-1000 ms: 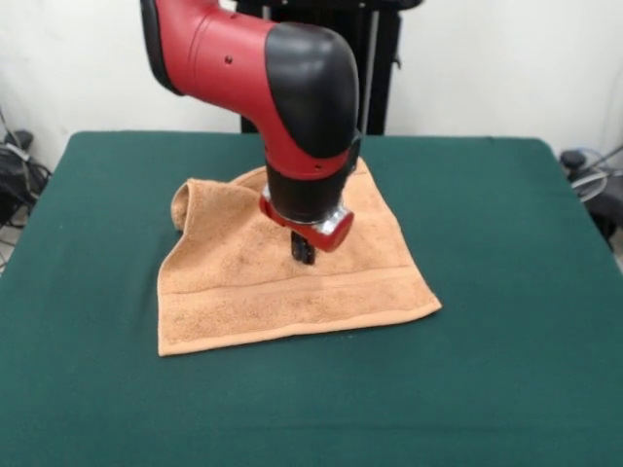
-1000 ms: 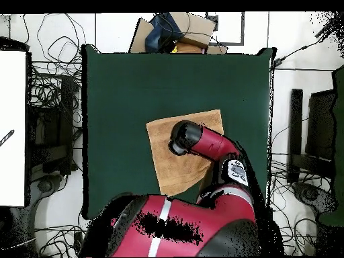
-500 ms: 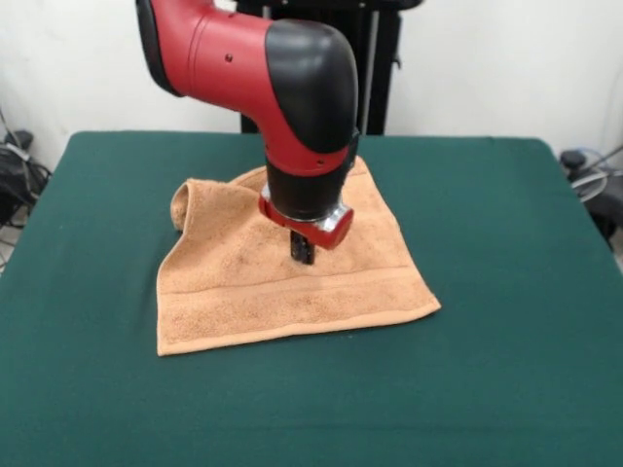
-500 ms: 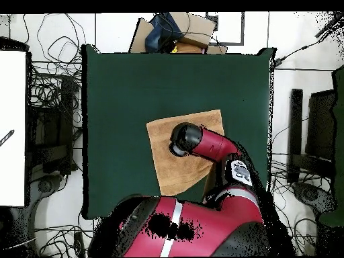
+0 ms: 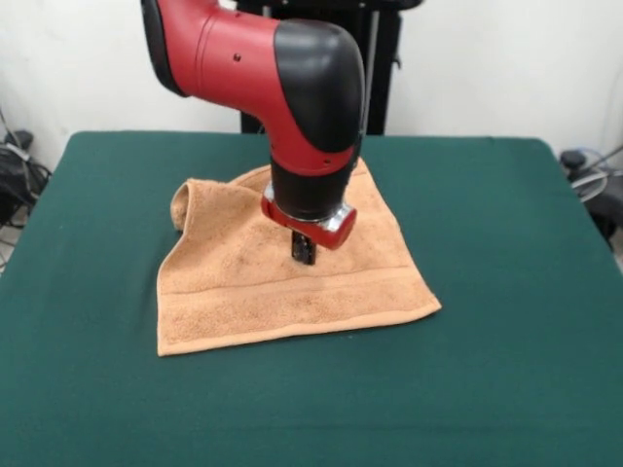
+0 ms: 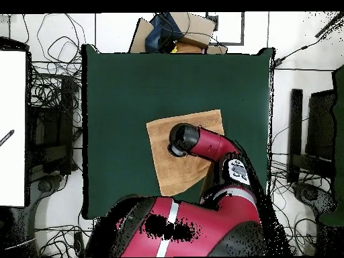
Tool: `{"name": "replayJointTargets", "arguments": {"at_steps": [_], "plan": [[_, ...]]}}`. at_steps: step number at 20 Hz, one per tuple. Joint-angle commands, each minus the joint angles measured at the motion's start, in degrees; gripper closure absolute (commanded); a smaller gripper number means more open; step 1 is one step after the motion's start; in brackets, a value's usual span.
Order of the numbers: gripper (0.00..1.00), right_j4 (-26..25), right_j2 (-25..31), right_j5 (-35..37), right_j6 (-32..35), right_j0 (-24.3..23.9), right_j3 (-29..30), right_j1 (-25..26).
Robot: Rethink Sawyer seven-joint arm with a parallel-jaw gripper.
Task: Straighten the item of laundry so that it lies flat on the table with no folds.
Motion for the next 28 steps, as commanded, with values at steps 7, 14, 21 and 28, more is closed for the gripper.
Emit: {"name": "replayJointTargets", "arguments": {"at_steps": [7, 14, 21, 28], "plan": [[1.00, 6.52, 2.55, -10.27, 17.11, 10.20, -6.41, 9.09], [1.00, 11.78, 0.30, -7.07, 19.66, 14.19, -6.80, 7.91], [1.00, 14.67, -0.36, -7.09, 17.43, 15.02, -4.97, 7.14], [1.00, 13.44, 1.62, -13.10, 12.42, 11.84, -0.83, 7.04]]}}
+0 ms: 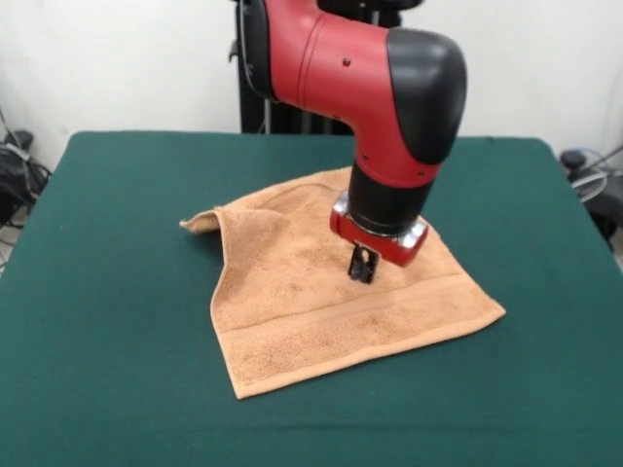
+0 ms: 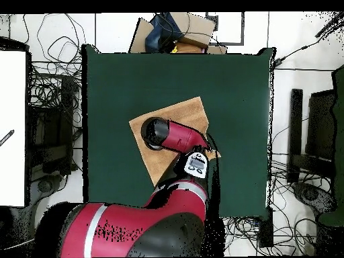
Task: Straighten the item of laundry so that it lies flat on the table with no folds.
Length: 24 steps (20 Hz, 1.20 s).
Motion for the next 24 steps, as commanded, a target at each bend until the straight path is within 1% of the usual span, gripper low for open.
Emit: {"name": "replayJointTargets", "arguments": {"at_steps": [1, 2, 3, 4, 6, 9, 11, 15, 20, 24], "plan": [[1.00, 1.75, 9.43, -14.82, 11.70, -2.76, 2.93, 5.28], [1.00, 0.86, 11.77, -17.11, 10.13, -5.66, 3.72, 6.32], [1.00, -1.14, 11.89, -19.02, 8.53, -6.63, 3.58, 7.10], [1.00, -2.07, 12.00, -19.59, 7.64, -7.45, 3.50, 7.59], [1.00, -3.30, 11.52, -19.39, 6.51, -8.14, 3.32, 7.81], [1.00, -4.55, 13.32, -20.15, 5.61, -10.26, 3.68, 8.18], [1.00, -4.61, 13.61, -19.69, 6.07, -10.46, 3.57, 8.01], [1.00, -2.88, 12.37, -17.79, 8.85, -7.99, 2.24, 7.89], [1.00, 0.86, 8.89, -11.16, 12.46, -2.18, -2.59, 8.88], [1.00, 3.15, 7.77, -8.42, 14.35, 0.45, -5.40, 10.00]]}}
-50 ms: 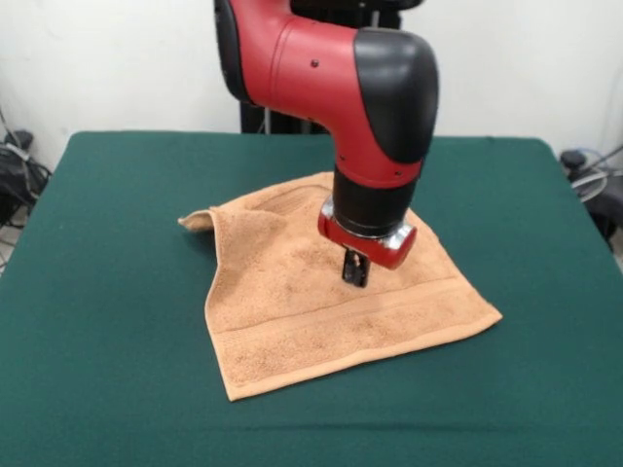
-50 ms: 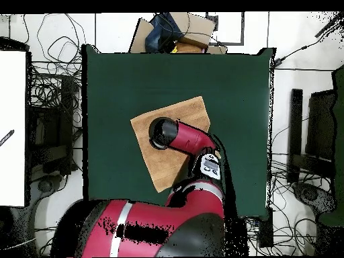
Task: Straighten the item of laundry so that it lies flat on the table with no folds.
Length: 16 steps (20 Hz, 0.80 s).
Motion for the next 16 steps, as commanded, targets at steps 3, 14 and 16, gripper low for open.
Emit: {"name": "replayJointTargets", "arguments": {"at_steps": [3, 14, 16], "plan": [[1.00, 5.75, 4.06, -6.90, 15.38, 5.79, -7.71, 12.05], [1.00, 9.34, 2.48, -5.71, 15.99, 9.65, -8.54, 12.80], [1.00, 10.12, 1.79, -4.79, 16.20, 10.43, -9.31, 13.05]]}}
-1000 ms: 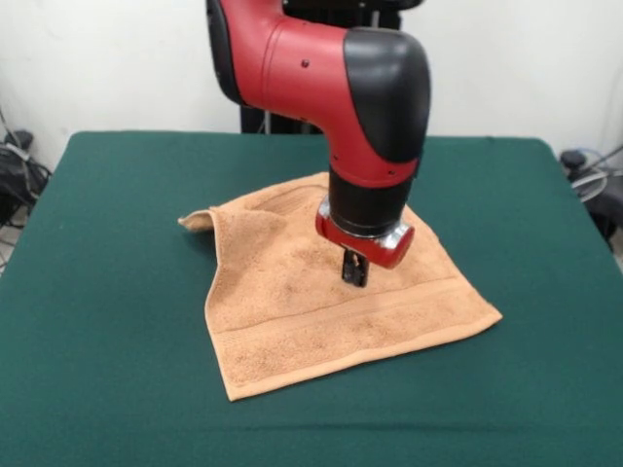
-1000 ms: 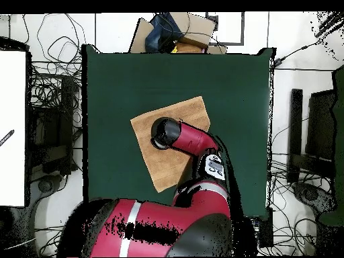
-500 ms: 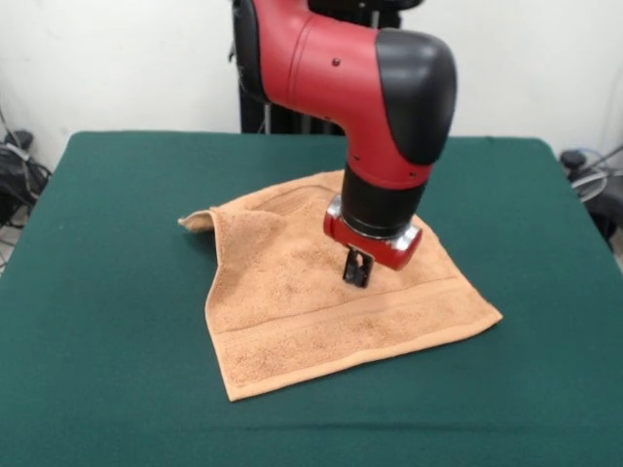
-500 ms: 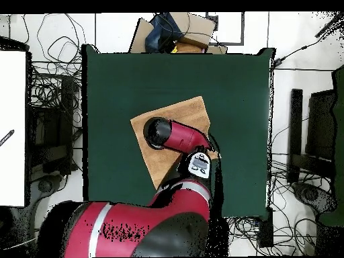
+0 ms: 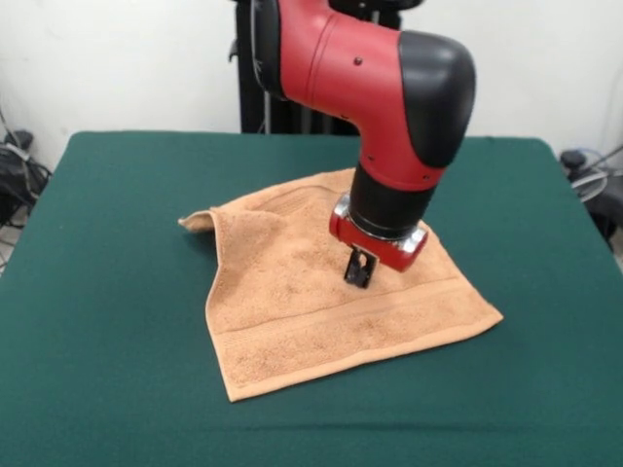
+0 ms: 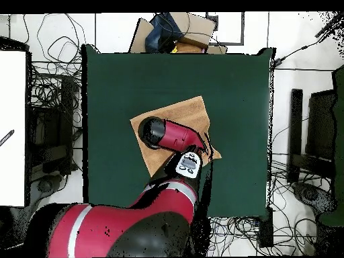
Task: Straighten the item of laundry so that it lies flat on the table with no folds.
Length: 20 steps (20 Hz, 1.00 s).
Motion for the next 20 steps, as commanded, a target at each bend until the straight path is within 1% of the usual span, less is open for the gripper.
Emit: {"name": "replayJointTargets", "arguments": {"at_steps": [1, 4, 6, 10, 13, 20], "plan": [[1.00, 6.79, 8.47, -5.03, 16.54, 3.90, -7.02, 10.31], [1.00, 7.78, 6.89, -3.19, 17.47, 5.43, -8.43, 10.64], [1.00, 8.24, 5.97, -0.72, 17.66, 6.05, -8.58, 9.88], [1.00, 8.41, 6.22, 1.02, 16.00, 6.01, -5.71, 6.61], [1.00, 8.43, 5.65, 2.80, 15.75, 6.56, -4.67, 4.96], [1.00, 9.04, 5.82, 2.52, 14.23, 6.60, -2.67, 3.95]]}}
